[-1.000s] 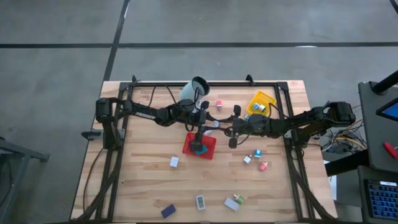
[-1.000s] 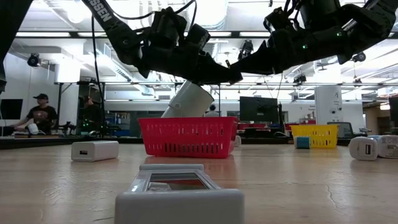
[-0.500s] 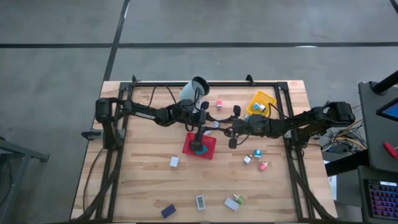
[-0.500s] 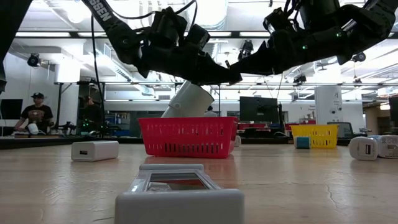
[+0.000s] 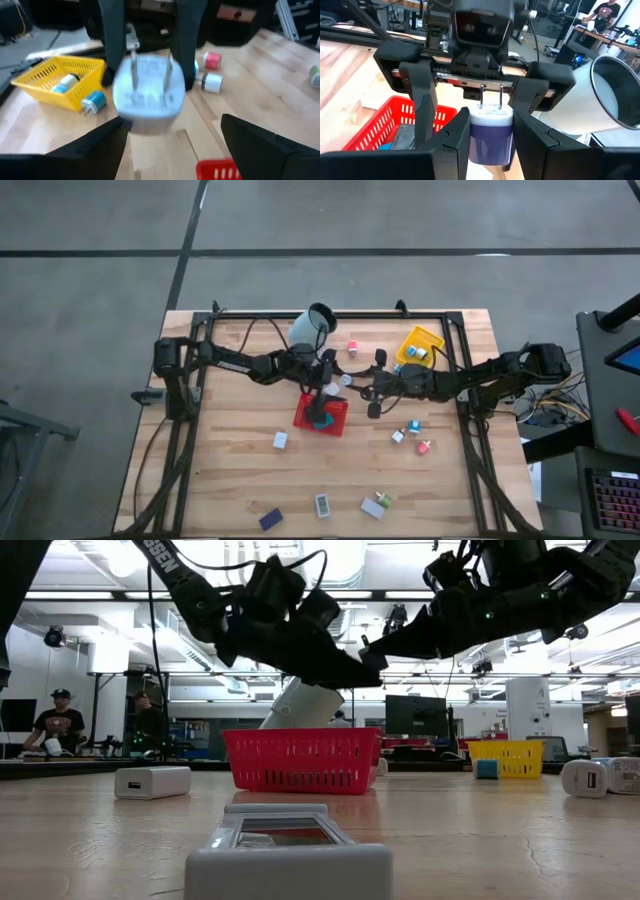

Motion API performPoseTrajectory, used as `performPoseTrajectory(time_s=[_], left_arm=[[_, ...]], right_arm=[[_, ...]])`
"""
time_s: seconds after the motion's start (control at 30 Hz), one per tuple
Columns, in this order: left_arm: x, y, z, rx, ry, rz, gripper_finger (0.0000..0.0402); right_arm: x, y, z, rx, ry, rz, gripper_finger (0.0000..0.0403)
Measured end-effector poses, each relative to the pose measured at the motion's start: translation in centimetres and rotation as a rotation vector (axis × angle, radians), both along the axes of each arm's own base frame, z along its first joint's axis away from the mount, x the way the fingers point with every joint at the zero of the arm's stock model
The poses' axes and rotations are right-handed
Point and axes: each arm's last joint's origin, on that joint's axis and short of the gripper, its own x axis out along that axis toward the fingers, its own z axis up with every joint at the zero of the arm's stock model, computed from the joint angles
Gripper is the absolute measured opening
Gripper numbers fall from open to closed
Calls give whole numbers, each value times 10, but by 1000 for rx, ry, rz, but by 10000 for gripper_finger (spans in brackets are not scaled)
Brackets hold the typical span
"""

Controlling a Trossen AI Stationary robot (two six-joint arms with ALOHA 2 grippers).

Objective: Pick & Place Office items
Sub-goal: Put the violet charger adapter into the yellow basket

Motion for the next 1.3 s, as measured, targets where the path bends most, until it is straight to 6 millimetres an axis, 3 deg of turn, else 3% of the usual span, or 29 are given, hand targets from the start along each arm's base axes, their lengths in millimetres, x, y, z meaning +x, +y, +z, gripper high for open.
performPoseTrajectory(time_s=[0.4, 0.77, 1.3], left_arm=[[-11, 9, -20, 60, 238, 148, 325], [-12, 11, -12, 122, 215, 199, 324], [-14, 14, -2, 147, 181, 212, 324]], right_arm=[[-1, 0, -1, 2, 6, -8, 111], [-3, -4, -2, 6, 6, -133, 111], [-10, -12, -7, -3, -8, -473, 111]])
